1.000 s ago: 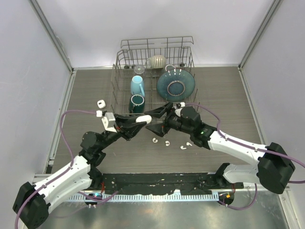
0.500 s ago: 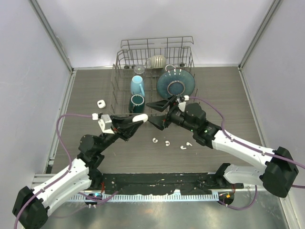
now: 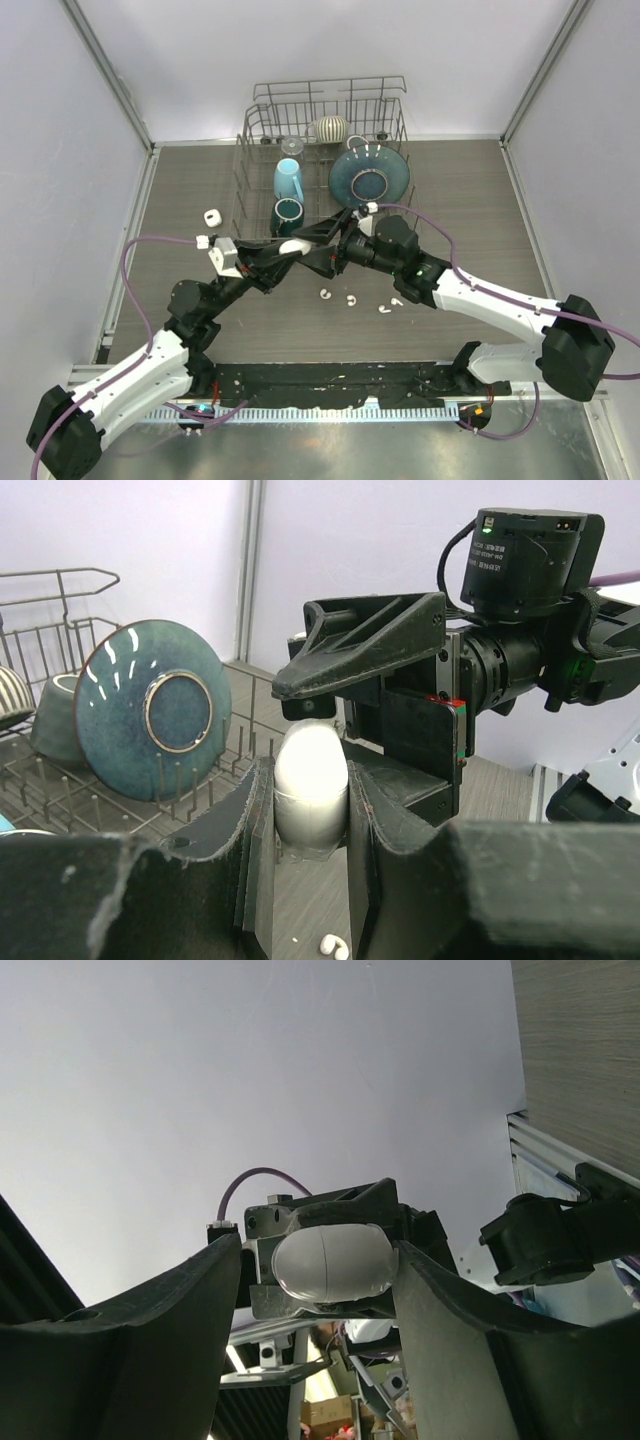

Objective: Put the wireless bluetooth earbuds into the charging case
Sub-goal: Open the charging case.

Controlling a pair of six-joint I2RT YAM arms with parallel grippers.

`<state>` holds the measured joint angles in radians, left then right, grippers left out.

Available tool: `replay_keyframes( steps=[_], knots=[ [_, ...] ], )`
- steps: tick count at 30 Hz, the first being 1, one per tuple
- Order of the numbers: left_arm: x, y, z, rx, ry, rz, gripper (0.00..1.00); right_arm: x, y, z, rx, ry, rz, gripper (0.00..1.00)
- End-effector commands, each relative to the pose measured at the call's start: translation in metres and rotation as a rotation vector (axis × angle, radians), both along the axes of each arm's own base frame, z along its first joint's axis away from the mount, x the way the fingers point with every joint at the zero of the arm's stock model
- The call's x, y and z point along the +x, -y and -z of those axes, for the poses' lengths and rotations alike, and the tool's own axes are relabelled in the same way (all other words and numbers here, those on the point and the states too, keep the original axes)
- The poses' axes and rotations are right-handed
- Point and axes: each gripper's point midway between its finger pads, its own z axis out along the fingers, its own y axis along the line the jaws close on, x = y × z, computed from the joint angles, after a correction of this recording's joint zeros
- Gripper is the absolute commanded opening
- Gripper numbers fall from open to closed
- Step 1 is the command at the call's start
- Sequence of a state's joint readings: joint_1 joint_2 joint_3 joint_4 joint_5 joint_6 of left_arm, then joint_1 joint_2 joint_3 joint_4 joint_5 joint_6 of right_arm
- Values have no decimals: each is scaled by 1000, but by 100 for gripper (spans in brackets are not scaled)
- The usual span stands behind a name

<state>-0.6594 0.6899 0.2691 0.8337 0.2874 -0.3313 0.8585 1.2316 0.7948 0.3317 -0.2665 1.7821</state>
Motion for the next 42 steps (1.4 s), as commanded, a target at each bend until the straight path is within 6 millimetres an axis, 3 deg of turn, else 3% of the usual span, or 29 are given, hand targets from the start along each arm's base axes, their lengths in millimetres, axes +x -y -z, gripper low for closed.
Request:
replay_keyframes(
  steps=[1, 7, 11, 14, 18, 23, 27, 30, 32, 42],
  knots=[
    [-2, -7, -36, -65, 96, -27, 0, -6, -7, -36, 96, 68, -43, 65],
    [-3, -5, -36, -62, 95, -15, 0, -6, -10, -36, 110, 66, -49, 48],
    [-2, -4, -35, -67, 78, -12, 1, -7, -8, -39, 141, 76, -45, 11],
    [1, -7, -35, -90, 44, -30, 16, -6, -6, -38, 141, 80, -33, 1],
    [2, -8, -34, -98, 23, -34, 38, -2, -1, -39, 154, 84, 3, 1],
    [2, -6, -29, -84, 7, -25, 45, -1, -1, -40, 160, 87, 7, 1],
    [1, -5, -30, -78, 8, -18, 46, -2, -1, -40, 162, 85, 6, 1],
    [1, -6, -30, -74, 16, -23, 35, -1, -1, -40, 161, 84, 6, 1],
    [1, -7, -32, -77, 23, -31, 33, -2, -2, -39, 158, 81, 3, 1],
    [0, -7, -43, -85, 49, -29, 47, -3, 0, -33, 136, 69, 5, 1]
  ],
)
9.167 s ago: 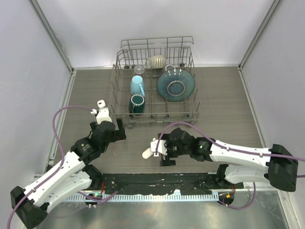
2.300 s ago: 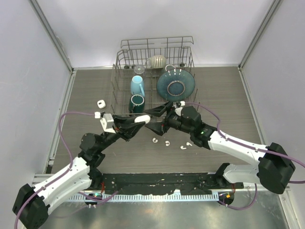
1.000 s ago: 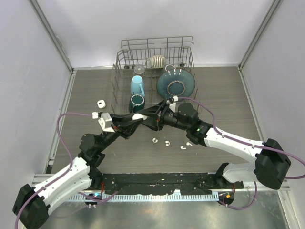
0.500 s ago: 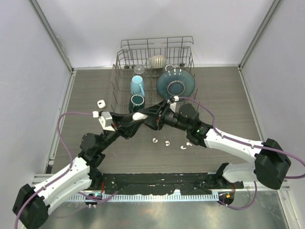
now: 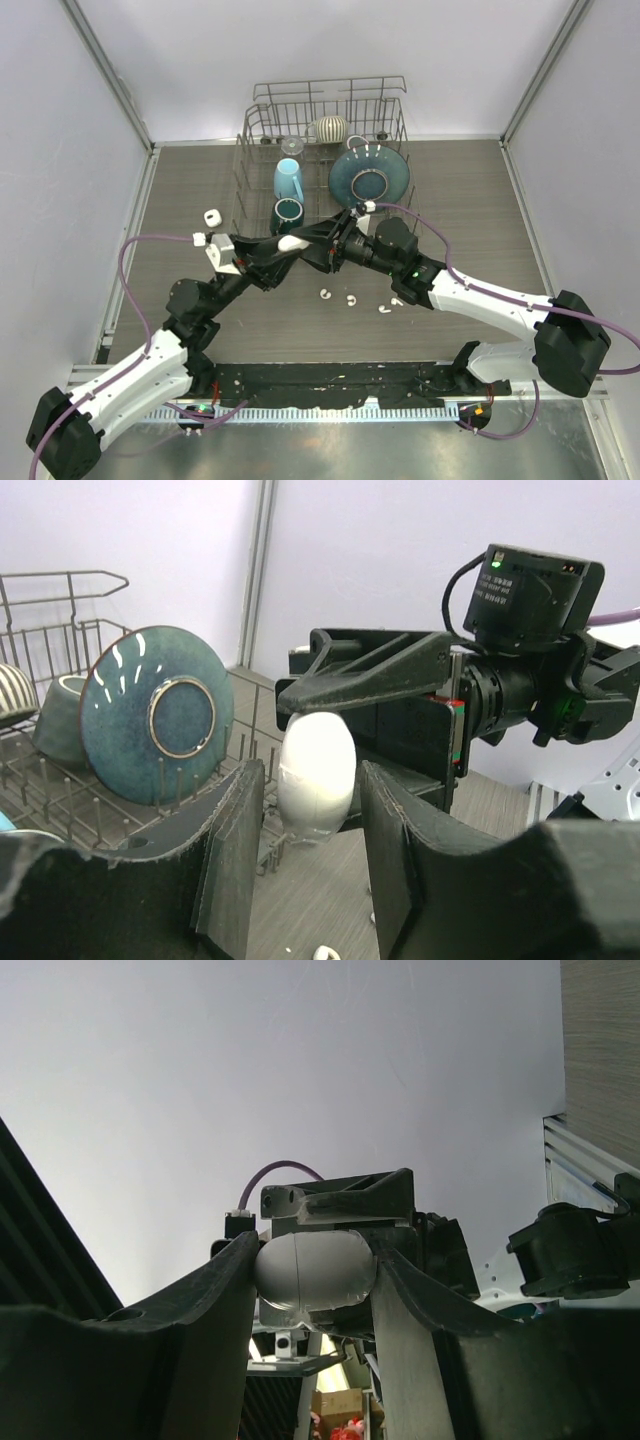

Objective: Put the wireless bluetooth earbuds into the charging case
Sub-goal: Open the charging case.

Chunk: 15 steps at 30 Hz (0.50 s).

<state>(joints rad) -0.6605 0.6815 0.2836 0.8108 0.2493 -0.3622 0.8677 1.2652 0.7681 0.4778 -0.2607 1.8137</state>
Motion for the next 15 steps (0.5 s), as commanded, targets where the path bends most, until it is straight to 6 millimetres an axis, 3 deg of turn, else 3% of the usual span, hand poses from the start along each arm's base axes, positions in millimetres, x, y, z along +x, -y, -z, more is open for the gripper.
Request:
replay_keyframes(
  steps=[1, 4, 9, 15],
  knots=[
    [-4, -4, -38, -54, 84, -8, 48, -4, 5, -24, 57, 41, 7, 1],
    [-4, -4, -39, -55, 87, -7, 51, -4, 5, -20, 44, 34, 6, 1],
    [-4, -2, -35, -40, 83, 2, 45, -5, 4, -23, 51, 40, -1, 1],
    [-7, 4, -31, -12, 77, 34, 48, -4, 5, -27, 65, 49, 5, 1]
  ],
)
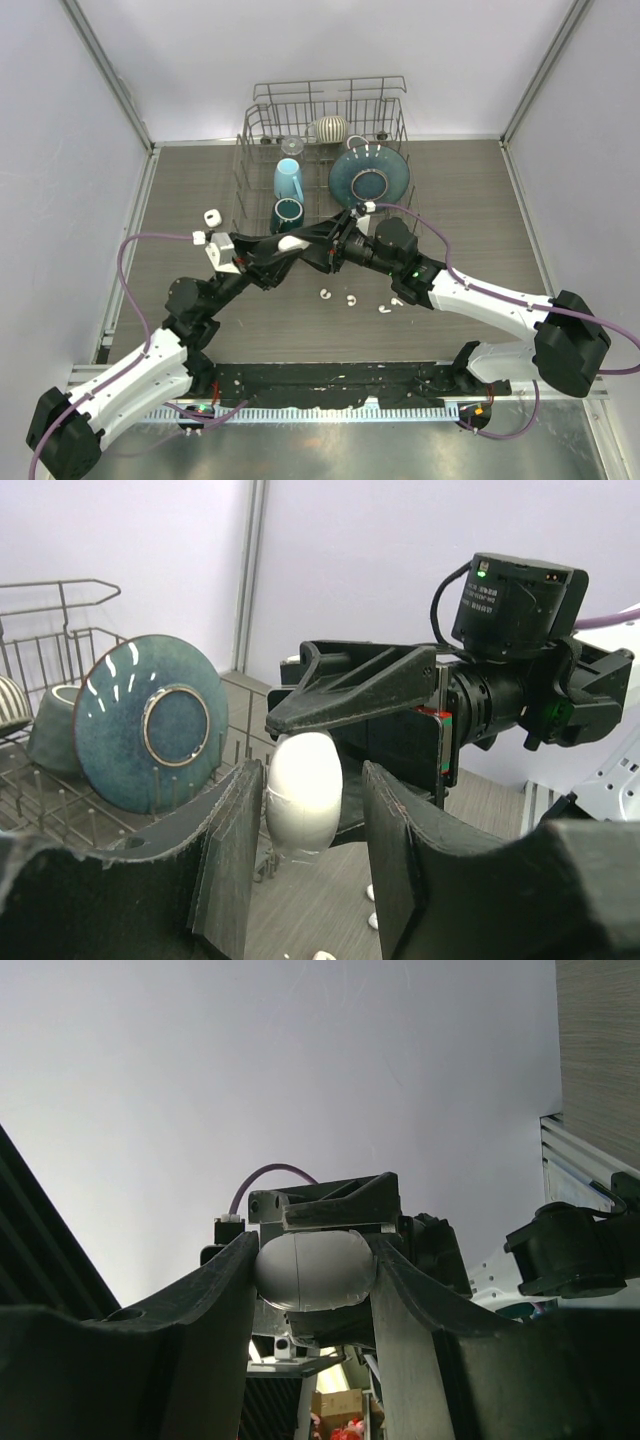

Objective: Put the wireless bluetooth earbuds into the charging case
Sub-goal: Open the charging case.

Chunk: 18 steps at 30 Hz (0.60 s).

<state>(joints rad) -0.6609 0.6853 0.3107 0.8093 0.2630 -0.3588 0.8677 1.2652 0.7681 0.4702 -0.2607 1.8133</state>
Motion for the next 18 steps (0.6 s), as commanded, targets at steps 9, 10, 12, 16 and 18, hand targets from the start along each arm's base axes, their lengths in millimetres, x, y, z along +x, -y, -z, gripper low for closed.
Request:
replay_keyframes(
  steps=[9, 10, 12, 16, 18],
  knots=[
    [-5, 6, -13, 34, 56, 37, 41, -4, 4, -29, 71, 53, -1, 1],
    [-5, 6, -14, 33, 60, 36, 39, -4, 4, -29, 71, 53, -1, 1],
    [-4, 6, -15, 32, 62, 27, 34, -4, 4, -29, 72, 51, -1, 1],
    [-3, 5, -17, 31, 75, 22, 29, -5, 5, -29, 71, 53, -1, 1],
    [-3, 6, -17, 36, 79, 22, 18, -5, 5, -27, 68, 50, -1, 1]
  ],
)
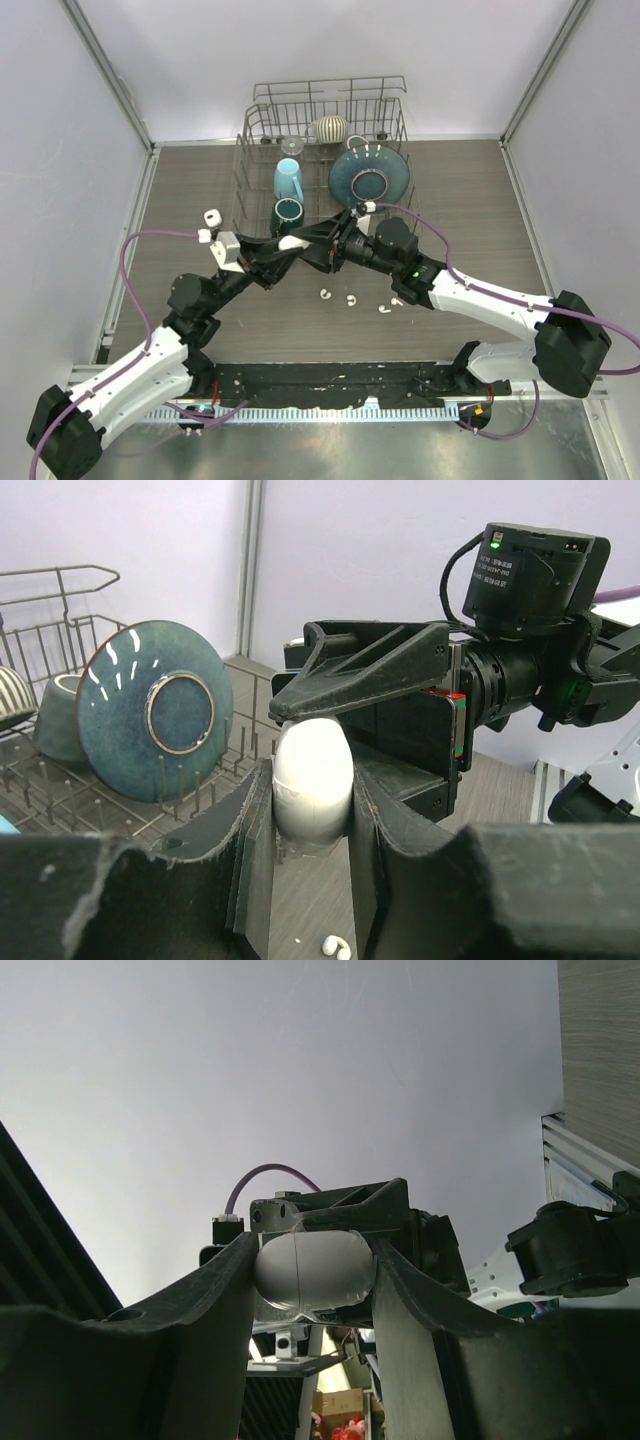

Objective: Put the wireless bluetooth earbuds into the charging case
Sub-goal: Open the charging case.

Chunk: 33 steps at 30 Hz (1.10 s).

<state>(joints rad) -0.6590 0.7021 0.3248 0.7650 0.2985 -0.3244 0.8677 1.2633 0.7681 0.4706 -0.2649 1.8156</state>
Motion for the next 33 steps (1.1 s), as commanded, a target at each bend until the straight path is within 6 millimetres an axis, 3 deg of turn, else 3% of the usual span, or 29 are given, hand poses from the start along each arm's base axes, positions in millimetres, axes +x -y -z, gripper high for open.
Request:
replay_keyframes(
  steps=[1, 3, 6, 7, 9, 10, 13, 15, 16, 17, 19, 25, 33],
  knots=[
    [-4, 1, -28, -22, 86, 11, 15, -4, 4, -26, 64, 52, 2, 1],
    [-6, 2, -29, -15, 96, 22, 2, -5, 4, -25, 61, 52, -2, 1],
    [-4, 0, -30, -26, 94, 7, 0, -7, 2, -23, 46, 66, -19, 8],
    [-4, 0, -30, -33, 95, 5, 0, -8, 2, -22, 41, 78, -24, 19],
    [-3, -2, -31, -44, 94, -6, 0, -9, 5, -26, 43, 112, -21, 32],
    [-3, -1, -31, -39, 93, -1, 0, -9, 6, -28, 33, 146, -19, 49],
    [-8, 3, -32, -12, 114, 32, 0, -4, 14, -32, -12, 192, 8, 74],
    [-11, 6, -34, 0, 121, 55, 0, -1, 18, -26, -83, 243, 23, 80],
    [-11, 6, -34, -3, 123, 55, 0, 0, 24, -38, -90, 285, 40, 83],
    [-12, 6, -35, -8, 130, 57, 0, 3, 28, -28, -171, 332, 50, 84],
    [-13, 5, -37, -17, 135, 57, 0, 3, 38, -41, -219, 414, 75, 87],
    [-14, 4, -42, -26, 154, 57, 0, 2, 57, -46, -431, 661, 80, 88],
    [-12, 5, -43, -38, 156, 53, 0, -17, 56, -18, -602, 754, -61, 88]
  ],
)
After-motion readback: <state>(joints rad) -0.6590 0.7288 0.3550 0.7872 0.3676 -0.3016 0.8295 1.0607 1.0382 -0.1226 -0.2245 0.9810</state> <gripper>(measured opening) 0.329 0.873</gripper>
